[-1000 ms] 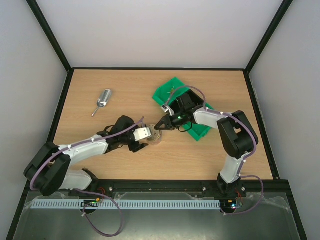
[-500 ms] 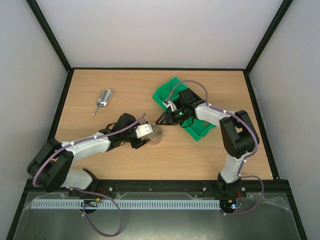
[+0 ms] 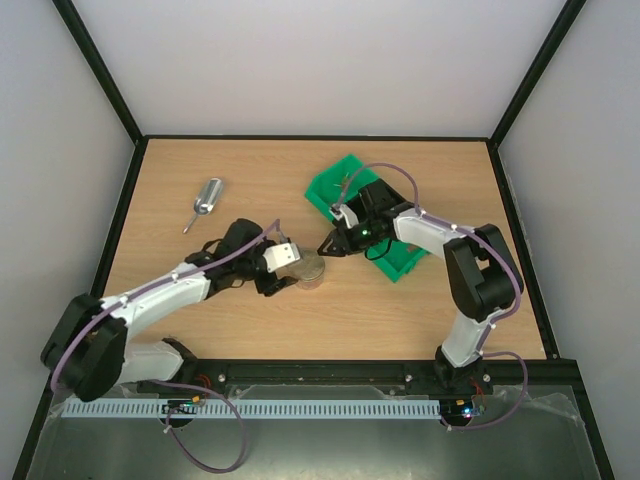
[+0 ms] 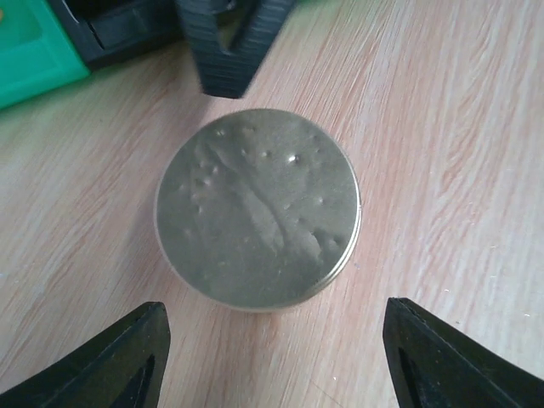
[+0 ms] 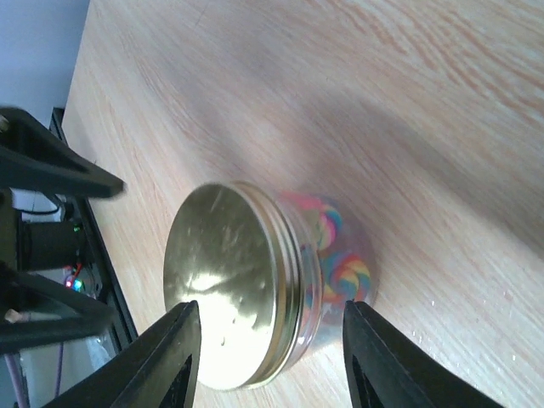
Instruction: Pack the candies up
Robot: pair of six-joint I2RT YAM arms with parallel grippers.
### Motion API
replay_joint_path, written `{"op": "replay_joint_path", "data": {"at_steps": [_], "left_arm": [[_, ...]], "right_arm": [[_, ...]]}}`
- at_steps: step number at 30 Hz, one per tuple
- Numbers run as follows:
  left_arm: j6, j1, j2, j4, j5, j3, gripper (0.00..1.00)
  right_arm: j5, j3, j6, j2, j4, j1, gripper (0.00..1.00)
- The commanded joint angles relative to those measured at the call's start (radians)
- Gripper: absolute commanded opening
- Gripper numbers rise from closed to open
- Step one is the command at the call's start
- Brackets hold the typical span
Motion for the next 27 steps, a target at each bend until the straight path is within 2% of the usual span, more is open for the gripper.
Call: {"op": "replay_joint_path", "data": {"at_steps": [1,7,10,15,19,27], "left_arm": [[0.038,0.033,-0.093,-0.144,0.128,0.04,0.69],[-0.016,0.03,0.028,-0.119,0.158,0.148,0.57],[-0.034,0.024,0.1,-0.093,0.163,0.186,0.55],[0.022,-0.02,0.155,-0.072,0.093,0.173,0.52],[0.05,-0.027,0.212,-0.126,0.023,0.162,0.49],[0.064,-0.011,0.196,-0.138,0.041,0.13,0.46]], "right_arm": [[0.001,-0.049,-0.036,-0.065,-0.024,-0.005,0.45],[-0.012,-0.052,-0.001,-0.018,0.015,-0.003,0.4],[-0.007,-0.056,0.009,0.002,0.037,-0.003,0.39],[0.018,-0.111,-0.022,0.038,0.064,0.011,0.33],[0.045,-0.143,-0.048,0.066,0.056,0.011,0.28],[0.005,-0.127,-0.074,0.023,0.036,0.01,0.32]]}}
